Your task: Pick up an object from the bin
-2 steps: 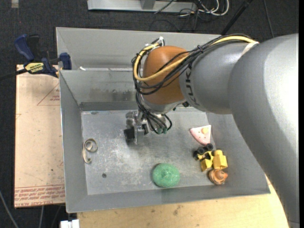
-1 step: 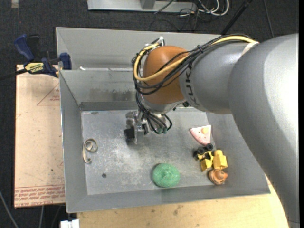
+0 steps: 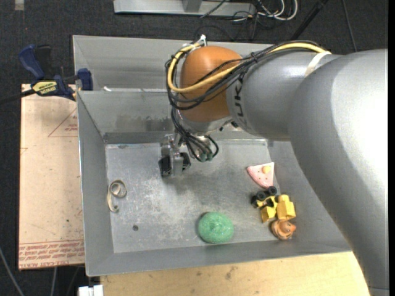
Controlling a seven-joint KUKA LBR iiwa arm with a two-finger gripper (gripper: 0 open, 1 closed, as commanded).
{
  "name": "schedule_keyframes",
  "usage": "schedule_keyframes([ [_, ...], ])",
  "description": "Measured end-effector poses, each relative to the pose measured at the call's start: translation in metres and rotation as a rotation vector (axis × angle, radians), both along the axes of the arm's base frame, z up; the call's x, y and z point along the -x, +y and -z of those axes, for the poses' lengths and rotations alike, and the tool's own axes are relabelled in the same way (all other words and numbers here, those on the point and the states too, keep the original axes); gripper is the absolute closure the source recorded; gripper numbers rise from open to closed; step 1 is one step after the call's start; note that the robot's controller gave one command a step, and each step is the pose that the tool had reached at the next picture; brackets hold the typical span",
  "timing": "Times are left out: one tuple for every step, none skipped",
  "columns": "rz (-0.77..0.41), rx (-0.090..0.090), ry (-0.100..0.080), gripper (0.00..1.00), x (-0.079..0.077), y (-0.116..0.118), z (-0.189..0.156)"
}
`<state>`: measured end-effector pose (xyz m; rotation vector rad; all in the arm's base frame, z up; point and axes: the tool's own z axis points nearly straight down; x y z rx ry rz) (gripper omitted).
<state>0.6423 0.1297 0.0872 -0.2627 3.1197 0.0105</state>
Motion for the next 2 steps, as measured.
schedule_keyframes([
  [-0.004,-0.001,-0.02,1.0,0.013,-0.004,-0.003],
  [0.0,0.007,0.009,1.0,0.029,0.014,-0.025],
])
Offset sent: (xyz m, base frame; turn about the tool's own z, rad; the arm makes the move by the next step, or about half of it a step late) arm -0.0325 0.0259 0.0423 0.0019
